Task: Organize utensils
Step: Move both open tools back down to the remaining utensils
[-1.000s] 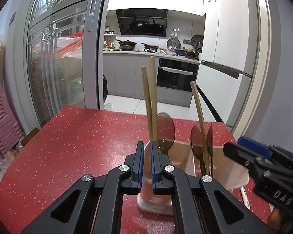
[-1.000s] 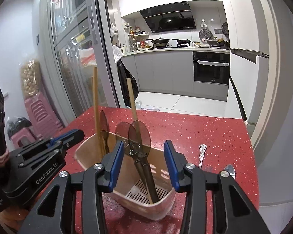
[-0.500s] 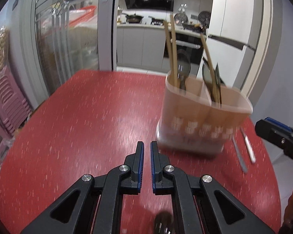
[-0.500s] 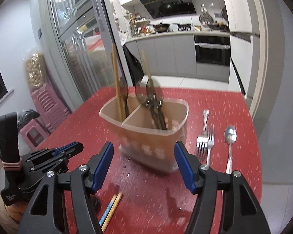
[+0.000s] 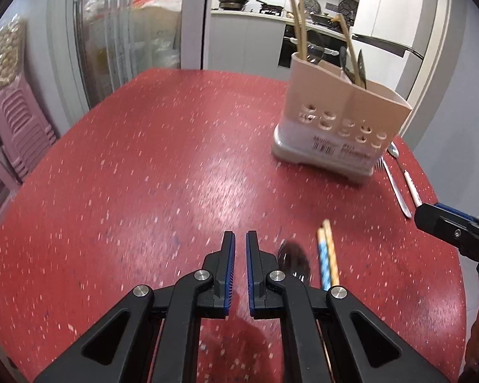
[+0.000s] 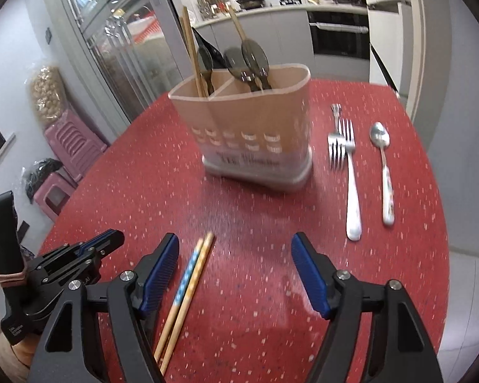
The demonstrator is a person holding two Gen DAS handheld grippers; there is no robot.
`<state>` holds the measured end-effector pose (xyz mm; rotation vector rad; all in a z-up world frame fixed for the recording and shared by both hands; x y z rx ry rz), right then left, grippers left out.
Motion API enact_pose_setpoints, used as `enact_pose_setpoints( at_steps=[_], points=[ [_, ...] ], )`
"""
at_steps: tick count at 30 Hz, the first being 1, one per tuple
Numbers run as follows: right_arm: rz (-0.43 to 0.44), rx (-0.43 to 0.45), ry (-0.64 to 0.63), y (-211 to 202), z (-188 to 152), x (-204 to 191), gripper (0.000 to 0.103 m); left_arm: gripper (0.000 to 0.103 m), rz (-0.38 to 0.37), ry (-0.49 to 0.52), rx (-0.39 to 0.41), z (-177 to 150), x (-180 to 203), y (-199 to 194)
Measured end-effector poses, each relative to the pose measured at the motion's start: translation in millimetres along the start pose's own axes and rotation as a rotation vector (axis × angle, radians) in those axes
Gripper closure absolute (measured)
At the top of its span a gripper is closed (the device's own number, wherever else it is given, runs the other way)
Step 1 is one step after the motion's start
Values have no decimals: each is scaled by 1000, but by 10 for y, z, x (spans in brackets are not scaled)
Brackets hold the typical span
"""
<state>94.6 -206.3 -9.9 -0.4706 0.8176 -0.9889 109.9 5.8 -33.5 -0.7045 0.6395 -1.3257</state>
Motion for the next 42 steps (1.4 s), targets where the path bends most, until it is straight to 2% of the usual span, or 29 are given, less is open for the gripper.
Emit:
enact_pose_setpoints(
  at_steps=[2,4,5,7,14,22,26,37,39,42],
  points=[
    [0,-14,24,6,-51,8,27,68,0,-17,-4,-46,-63,-9],
    [-2,-26,44,13,-107,6,27,5,8,-29,-11,-87,-120,-19],
    [-5,-33,50,15,-135,-8,27,0,36,-48,1,-114,-165,-40],
    [-10,-44,58,26,-182,-26,27,0,43,-48,13,-152,-199,-41],
    [-36,-107,69,135,-320,-104,27,0,59,-31,-44,-333,-244,91],
    [-67,-219,62,366,-487,-187,27,0,4,67,-106,-474,-137,151],
    [-85,-255,34,461,-537,-243,27,0,2,102,-130,-543,-82,195],
    [-151,-318,-46,680,-598,-392,39,0,-12,117,-144,-629,-166,159],
    [-167,-331,-59,701,-602,-418,44,0,-19,119,-146,-627,-168,158],
    [-202,-343,-90,731,-612,-468,44,0,-27,122,-147,-629,-181,151]
  ],
)
Point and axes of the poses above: each gripper's, at about its wrist camera, not at the fingertips, and y roughly the way its jaws point, x to its right, z to its top, the point moved 2 cm from there along y, roughly the way its jaws point, and after that the axes turned 11 degrees about z, right-handed, at the moved point
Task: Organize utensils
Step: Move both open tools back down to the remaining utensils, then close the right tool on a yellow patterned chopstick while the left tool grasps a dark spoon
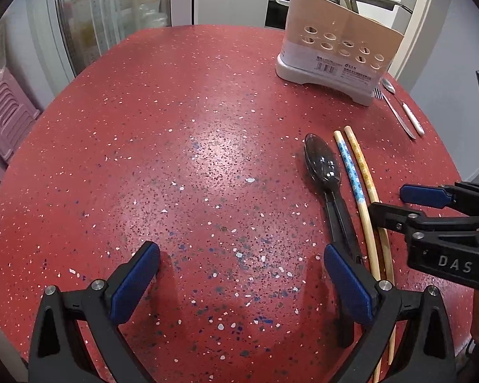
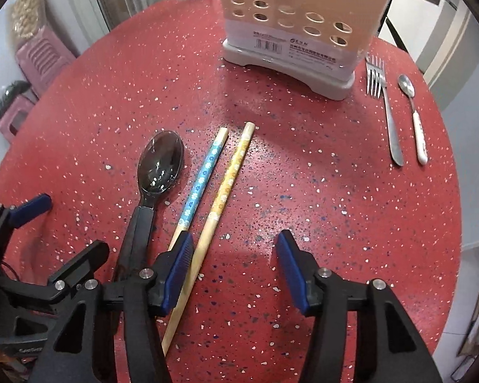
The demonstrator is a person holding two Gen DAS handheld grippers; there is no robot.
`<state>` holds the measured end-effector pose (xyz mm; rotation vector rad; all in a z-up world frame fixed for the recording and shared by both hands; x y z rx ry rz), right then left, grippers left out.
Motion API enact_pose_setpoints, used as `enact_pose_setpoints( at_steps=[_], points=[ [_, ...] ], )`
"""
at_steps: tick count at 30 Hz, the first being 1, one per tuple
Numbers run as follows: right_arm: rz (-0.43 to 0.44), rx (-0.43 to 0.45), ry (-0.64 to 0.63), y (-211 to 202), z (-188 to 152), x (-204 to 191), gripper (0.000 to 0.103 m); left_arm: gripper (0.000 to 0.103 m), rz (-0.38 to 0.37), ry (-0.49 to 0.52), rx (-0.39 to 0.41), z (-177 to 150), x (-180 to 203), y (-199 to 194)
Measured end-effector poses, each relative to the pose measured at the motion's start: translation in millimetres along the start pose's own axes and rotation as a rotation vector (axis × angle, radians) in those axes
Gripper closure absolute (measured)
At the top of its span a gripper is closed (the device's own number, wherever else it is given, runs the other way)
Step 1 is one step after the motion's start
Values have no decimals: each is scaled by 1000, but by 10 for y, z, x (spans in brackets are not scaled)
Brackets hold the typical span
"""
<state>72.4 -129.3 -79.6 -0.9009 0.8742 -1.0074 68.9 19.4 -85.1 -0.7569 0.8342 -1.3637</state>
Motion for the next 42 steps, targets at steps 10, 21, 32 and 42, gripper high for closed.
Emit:
enact_pose_setpoints(
  at_steps=[10,21,32,42],
  points=[
    [5,-18,-20,-35,35,-48,77,0,-19,16,-14,37,33,16],
    [40,5,-18,-52,11,76,88,0,-20,73,-23,56,179,15],
    [76,16,-7,-69,-20,118,88,0,-27,87,-47,146,270,57],
    [82,26,14,-118,-52,275,93,0,13,112,-71,248,432,132]
  ],
)
Point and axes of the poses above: each gripper's, at about its wrist camera, not at the fingertips, and y roughly the way its jaws point, x to its right, z to its top, the point moved 2 cm from there along y, roughly the way its jaws point, and after that the axes turned 11 degrees about z, right-handed, at the moved point
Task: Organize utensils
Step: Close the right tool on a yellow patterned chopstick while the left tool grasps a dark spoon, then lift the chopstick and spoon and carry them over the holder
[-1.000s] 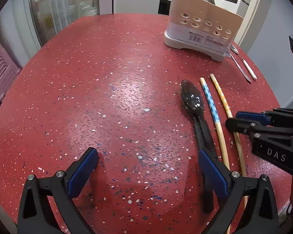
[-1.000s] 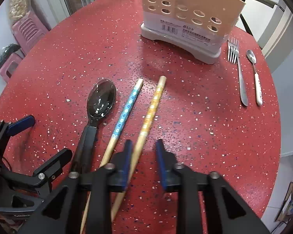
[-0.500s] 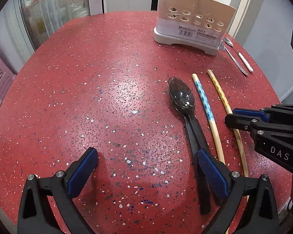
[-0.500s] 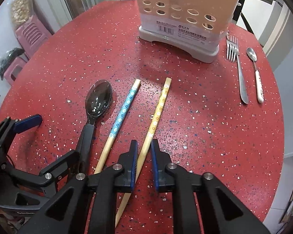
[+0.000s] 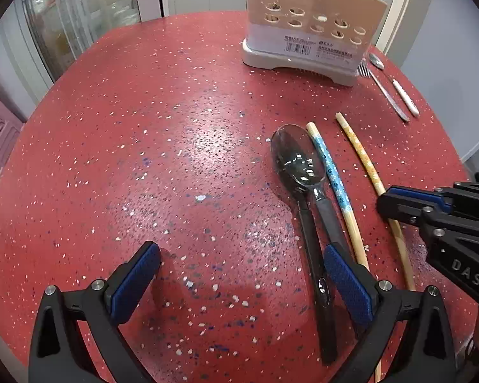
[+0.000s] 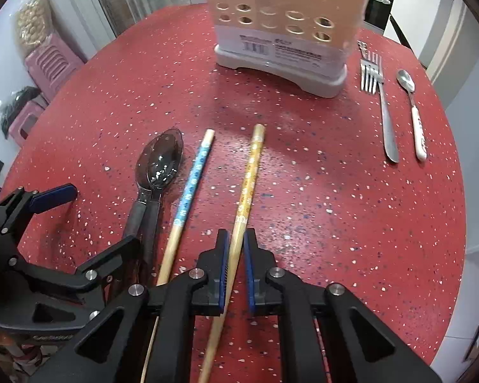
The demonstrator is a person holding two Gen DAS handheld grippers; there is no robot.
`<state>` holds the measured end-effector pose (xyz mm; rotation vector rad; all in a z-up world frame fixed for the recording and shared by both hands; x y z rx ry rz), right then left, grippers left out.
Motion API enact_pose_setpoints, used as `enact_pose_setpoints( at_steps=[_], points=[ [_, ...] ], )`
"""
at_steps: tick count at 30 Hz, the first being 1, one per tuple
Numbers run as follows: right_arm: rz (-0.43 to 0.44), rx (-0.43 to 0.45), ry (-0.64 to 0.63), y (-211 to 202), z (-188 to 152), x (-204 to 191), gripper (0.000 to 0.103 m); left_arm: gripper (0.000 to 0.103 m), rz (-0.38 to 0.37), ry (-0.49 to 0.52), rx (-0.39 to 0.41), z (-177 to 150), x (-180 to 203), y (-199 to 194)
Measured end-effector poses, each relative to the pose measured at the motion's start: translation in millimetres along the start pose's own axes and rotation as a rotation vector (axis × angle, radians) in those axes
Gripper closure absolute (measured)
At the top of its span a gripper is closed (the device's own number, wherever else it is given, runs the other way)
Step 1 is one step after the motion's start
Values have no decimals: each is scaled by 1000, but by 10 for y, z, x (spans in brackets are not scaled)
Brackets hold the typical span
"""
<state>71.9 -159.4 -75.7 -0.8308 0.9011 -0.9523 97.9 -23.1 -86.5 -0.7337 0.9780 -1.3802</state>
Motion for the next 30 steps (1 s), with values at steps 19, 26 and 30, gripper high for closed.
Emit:
enact_pose_setpoints(
  at_steps=[19,26,30],
  points=[
    [69,-6,11,-3,66,151,95,51,-46,149,-13,260,343,-100],
    [153,57,71,-152,18,344,95,67,-90,93,27,205,300,-174],
    [204,114,80,-293,23,419,95,67,-113,36,104,194,200,-337]
  ],
)
Point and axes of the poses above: each gripper's, at about its wrist camera, not at the fingertips, and y roughly the way its jaws point, x to its right, z to its top, the point moved 2 cm from there along y, roughly the way its jaws point, and after that the axes turned 11 degrees about z, right-handed, at the moved point
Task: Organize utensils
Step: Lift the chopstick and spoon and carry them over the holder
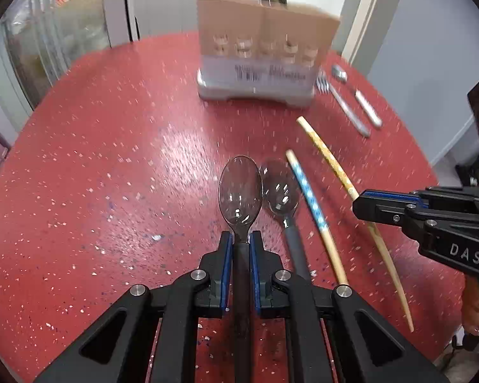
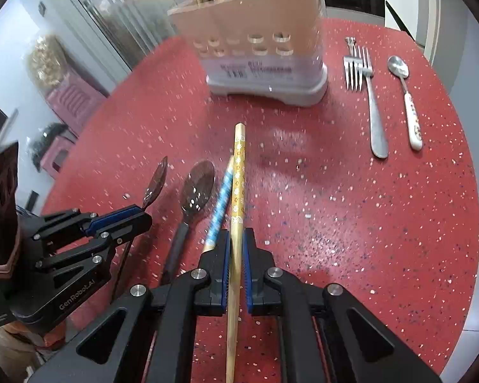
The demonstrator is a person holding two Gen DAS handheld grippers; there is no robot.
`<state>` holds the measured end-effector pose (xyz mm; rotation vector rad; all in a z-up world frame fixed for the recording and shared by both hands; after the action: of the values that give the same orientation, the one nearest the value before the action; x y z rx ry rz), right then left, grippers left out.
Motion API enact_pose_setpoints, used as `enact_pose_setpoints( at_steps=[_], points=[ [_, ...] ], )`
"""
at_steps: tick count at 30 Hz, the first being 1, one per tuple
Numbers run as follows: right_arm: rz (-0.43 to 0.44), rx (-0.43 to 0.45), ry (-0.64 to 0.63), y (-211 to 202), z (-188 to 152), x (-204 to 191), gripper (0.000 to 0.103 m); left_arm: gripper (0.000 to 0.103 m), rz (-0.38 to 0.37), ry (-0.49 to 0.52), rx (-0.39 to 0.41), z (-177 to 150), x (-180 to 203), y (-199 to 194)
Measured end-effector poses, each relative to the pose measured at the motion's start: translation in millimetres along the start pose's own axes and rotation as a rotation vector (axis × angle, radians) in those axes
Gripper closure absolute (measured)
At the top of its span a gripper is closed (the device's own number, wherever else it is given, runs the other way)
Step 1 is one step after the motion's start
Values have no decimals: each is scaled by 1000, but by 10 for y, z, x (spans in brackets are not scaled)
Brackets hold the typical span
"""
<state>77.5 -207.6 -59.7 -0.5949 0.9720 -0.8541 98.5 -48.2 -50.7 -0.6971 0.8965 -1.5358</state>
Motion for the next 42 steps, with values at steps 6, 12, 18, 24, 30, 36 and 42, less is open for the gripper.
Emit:
enact_pose_setpoints(
  at_steps=[6,12,18,24,30,36,42],
  points=[
    [66,106,-32,-304,80,-114,95,67,-13,-90,103,141,-158,-262],
    [100,210,-72,-628,252,-272,95,67,-30,-129,180,355,-247,-448],
    [128,270,-70,-792,451,-313,95,67,-35,-146,237,632,-317,-561],
    [113,313,-95,-911,697,-338,95,67,-33,-172,297,912,-411,-667],
    [104,361,-119,-1062,1011,-352,95,67,-24,-217,374,1350,-543,-733],
    [86,434,-142,-1165,1440,-378,95,67,-18,-265,452,1809,-631,-762],
    [55,543,-133,-1211,1884,-297,95,67,-4,-296,520,2233,-619,-687]
  ],
)
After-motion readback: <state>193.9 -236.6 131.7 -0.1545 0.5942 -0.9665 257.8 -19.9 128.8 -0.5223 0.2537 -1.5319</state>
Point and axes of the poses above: each gripper's, at about its wrist camera, not at the fingertips, and y roughly the way its jaws point, x to its right, z to its top, the point moved 2 cm from there along y, roughly the way its jaws point, and after that the axes turned 11 degrees about z, right-handed, at the moved point
